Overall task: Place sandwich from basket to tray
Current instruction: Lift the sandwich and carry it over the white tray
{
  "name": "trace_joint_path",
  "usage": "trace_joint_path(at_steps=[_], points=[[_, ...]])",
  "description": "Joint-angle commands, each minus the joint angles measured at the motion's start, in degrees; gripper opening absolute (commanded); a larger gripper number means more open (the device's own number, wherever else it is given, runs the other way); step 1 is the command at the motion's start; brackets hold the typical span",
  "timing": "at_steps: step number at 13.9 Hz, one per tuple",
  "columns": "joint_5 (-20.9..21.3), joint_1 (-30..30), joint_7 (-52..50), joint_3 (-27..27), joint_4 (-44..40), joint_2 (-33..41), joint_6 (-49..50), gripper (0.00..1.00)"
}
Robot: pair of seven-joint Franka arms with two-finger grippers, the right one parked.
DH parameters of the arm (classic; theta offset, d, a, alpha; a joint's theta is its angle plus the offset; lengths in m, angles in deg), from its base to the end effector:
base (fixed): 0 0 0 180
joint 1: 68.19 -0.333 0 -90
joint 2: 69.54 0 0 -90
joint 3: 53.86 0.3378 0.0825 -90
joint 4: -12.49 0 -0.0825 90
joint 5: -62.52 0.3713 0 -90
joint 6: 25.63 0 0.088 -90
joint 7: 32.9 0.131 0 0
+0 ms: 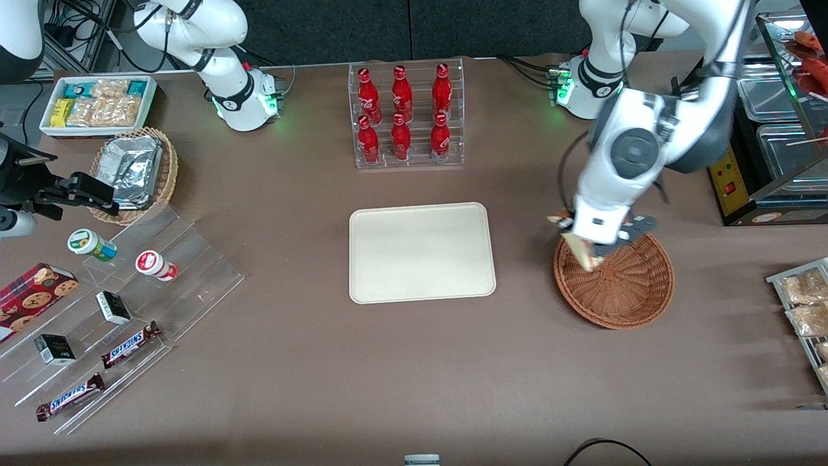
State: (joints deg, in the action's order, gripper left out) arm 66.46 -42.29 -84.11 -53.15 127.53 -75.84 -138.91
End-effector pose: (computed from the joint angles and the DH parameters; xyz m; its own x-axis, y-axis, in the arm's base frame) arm 0.4983 -0.2280 0.3952 0.9100 0.4125 -0.0416 0.4028 -0.9033 -0.1475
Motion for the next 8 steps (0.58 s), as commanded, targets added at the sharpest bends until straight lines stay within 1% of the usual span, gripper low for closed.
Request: trace_joint_path(at_steps=[1,4,6,8], points=[[0.28,7.04,-2.40,0.61,-5.41,-4.22,1.23,0.00],[0.01,13.73,-2.49,0.61,-14.98,-12.91,1.31,0.00],[-0.16,16.11,-2.32,0.61,-21.31,-18.89,0.96,0.00],[-1.91,18.30,-2.40,0.61,-26.77,-24.34,0.70,0.00]])
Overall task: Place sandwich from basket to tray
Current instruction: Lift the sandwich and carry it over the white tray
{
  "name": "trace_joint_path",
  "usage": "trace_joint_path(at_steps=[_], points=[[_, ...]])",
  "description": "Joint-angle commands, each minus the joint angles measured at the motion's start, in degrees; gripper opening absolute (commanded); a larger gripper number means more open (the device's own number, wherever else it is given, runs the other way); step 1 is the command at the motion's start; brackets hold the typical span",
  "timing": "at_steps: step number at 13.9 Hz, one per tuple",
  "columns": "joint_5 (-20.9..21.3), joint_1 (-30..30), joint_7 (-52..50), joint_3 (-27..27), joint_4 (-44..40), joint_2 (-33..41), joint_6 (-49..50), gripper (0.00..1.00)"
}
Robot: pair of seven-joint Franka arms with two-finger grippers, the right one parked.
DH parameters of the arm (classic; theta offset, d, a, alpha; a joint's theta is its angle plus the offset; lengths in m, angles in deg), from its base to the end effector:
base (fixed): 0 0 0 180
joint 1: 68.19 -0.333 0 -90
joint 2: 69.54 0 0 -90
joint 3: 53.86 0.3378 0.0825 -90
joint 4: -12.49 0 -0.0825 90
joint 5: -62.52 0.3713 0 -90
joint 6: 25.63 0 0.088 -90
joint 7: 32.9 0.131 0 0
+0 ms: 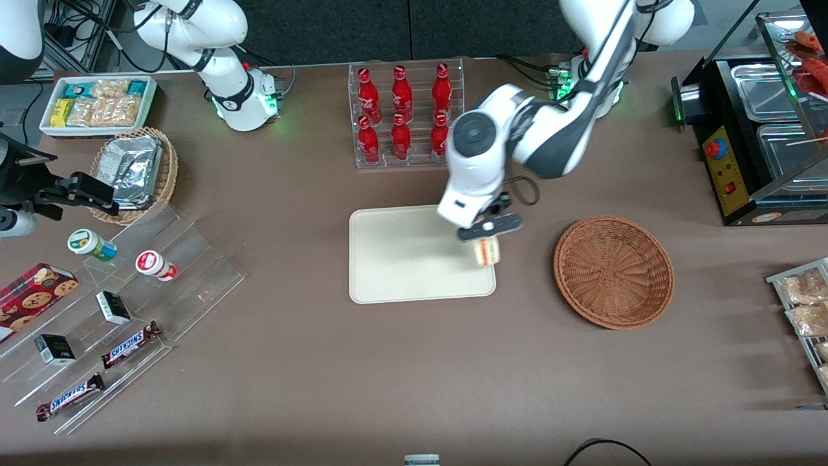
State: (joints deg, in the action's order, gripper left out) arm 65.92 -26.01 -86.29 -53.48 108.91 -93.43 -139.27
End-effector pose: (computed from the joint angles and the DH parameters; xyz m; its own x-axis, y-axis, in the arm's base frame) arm 0.4852 -0.4276 0.3521 0.9841 0.1756 -0.0264 0.1710 -0.9772 -0.1259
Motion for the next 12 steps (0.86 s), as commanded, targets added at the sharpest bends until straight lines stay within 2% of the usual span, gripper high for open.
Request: trace_joint_path(at_steps=[1,4,12], points=[[-1.64,3.25,-0.23,0.94,-10.43,-9.13,0.97,0.00],[-1.64,5.19,-0.40,0.94,-15.37,-14.07,0.53,0.00],[-1.29,9.06,-0.67,0.94,-15.82,-18.64,-4.21,0.00]])
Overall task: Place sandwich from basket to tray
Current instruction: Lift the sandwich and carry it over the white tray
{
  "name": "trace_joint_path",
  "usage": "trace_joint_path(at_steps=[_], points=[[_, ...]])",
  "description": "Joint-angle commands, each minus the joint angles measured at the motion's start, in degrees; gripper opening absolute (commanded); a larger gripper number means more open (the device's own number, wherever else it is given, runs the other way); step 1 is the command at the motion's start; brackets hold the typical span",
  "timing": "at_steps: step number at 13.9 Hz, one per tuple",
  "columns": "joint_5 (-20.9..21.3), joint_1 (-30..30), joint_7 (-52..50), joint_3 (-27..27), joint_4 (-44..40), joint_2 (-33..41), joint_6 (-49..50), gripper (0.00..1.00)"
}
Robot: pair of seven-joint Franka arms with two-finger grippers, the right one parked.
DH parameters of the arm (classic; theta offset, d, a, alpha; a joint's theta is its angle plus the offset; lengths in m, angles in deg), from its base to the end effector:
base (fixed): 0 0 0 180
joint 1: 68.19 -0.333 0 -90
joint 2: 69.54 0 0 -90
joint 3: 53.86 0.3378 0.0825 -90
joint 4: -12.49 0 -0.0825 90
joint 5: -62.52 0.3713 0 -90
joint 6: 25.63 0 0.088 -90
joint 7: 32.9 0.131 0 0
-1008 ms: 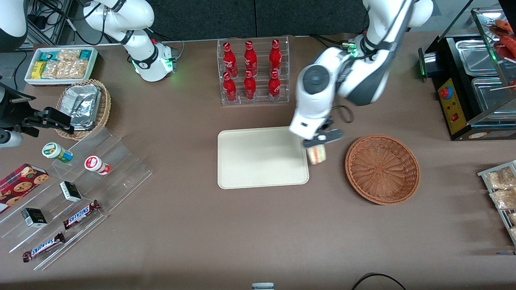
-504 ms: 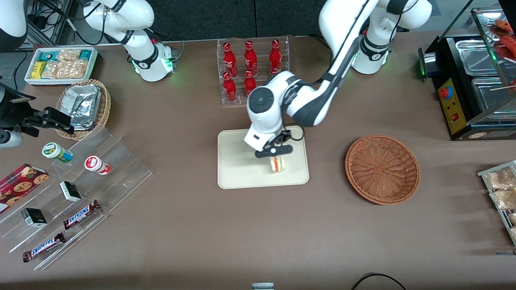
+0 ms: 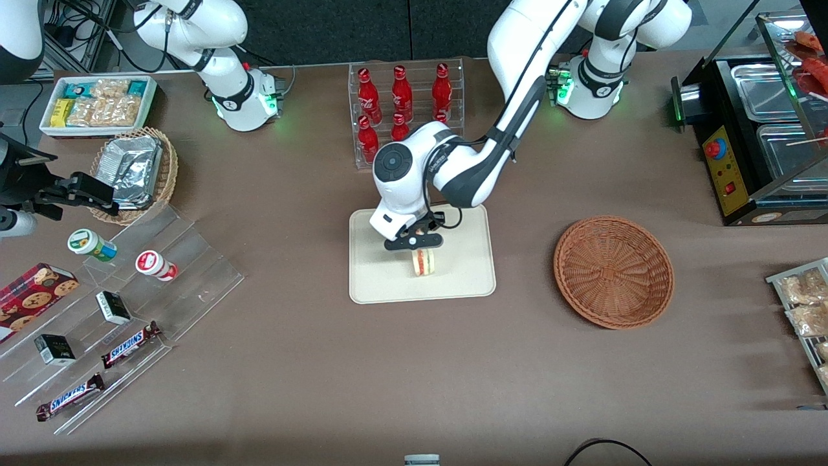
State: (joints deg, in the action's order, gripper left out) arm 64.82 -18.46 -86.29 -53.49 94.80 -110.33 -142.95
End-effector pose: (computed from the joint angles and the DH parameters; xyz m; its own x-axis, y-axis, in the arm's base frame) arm 0.4665 -0.5401 0.2621 0.9983 0.0503 -0.0299 0.0469 -0.9935 -0.1037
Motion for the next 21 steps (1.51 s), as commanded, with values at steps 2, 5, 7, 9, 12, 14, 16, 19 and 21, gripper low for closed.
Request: trace_joint_path(at_steps=[2,5,7,9,12,14,16,19,21], points=[[-0.37,1.78,-0.67,0.94,-1.71,-2.27,-0.80,0.00],[-0.11,2.57,-0.66,0.94,-1.44,-2.45,-0.72,0.00],[-0.19,2.57,-0.66,0.94,-1.44,-2.63,-0.71,0.08],[-0.02,2.66,-0.66,0.94,-1.53,-3.68,-0.71,0.23],[0.16,2.92,-0.58,0.94,-1.53,-3.68,-0.54,0.68],[0.33,2.92,-0.49,1.03,-1.62,-3.42,-0.45,0.99],[0.33,2.58,-0.66,1.29,-1.79,-2.02,0.16,1.00],[0.25,2.13,-0.75,1.82,-1.88,1.75,3.22,1.00],[-0.28,2.22,-0.75,4.62,-1.97,4.91,6.83,1.00]])
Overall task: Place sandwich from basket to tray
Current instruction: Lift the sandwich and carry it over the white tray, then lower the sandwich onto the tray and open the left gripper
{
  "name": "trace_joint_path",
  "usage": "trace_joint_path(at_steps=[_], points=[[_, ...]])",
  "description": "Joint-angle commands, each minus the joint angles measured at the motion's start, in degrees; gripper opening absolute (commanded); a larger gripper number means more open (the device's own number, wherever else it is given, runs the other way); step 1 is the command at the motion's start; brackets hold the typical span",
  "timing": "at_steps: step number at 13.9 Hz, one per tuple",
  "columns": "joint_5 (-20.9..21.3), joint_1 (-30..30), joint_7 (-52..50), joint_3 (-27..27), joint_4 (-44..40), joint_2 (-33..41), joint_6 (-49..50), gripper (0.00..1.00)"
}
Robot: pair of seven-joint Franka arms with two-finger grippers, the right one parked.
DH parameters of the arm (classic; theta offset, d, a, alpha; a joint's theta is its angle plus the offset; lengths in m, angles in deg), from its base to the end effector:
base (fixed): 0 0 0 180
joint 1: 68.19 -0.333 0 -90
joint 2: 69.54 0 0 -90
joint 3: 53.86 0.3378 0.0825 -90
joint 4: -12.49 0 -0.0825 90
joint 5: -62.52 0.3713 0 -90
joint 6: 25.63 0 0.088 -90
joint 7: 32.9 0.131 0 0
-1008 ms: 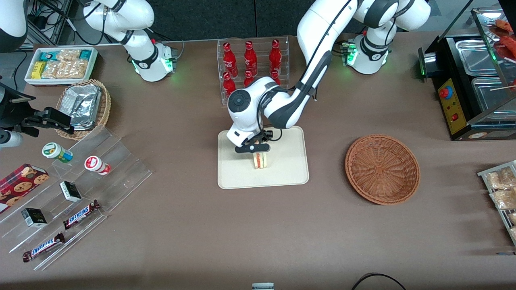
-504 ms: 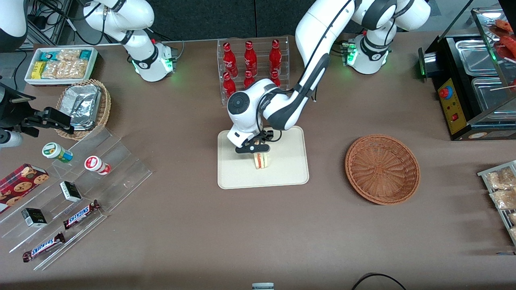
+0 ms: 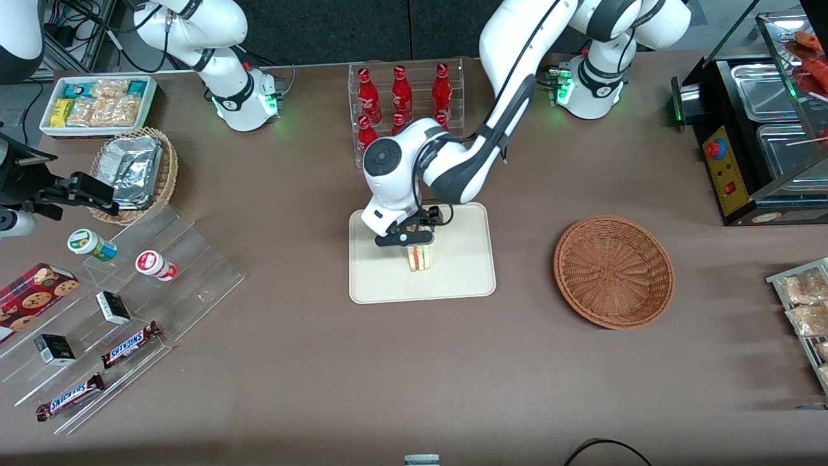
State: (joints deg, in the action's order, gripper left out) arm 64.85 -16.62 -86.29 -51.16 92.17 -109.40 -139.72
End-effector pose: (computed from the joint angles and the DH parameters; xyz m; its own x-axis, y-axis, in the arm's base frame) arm 0.4704 -0.5435 0.2899 0.9987 0.0512 -0.0042 0.0504 -0.9920 -0.1155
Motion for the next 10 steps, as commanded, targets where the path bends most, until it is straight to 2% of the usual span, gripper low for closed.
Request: trace_joint_path(at_steps=[1,4,10], points=[[-1.01,0.21,-1.71,3.00,0.65,5.74,5.00,1.00],[-5.75,0.29,-2.43,9.50,0.65,10.14,8.34,1.00],[-5.85,0.29,0.63,17.40,0.74,17.26,19.32,1.00]])
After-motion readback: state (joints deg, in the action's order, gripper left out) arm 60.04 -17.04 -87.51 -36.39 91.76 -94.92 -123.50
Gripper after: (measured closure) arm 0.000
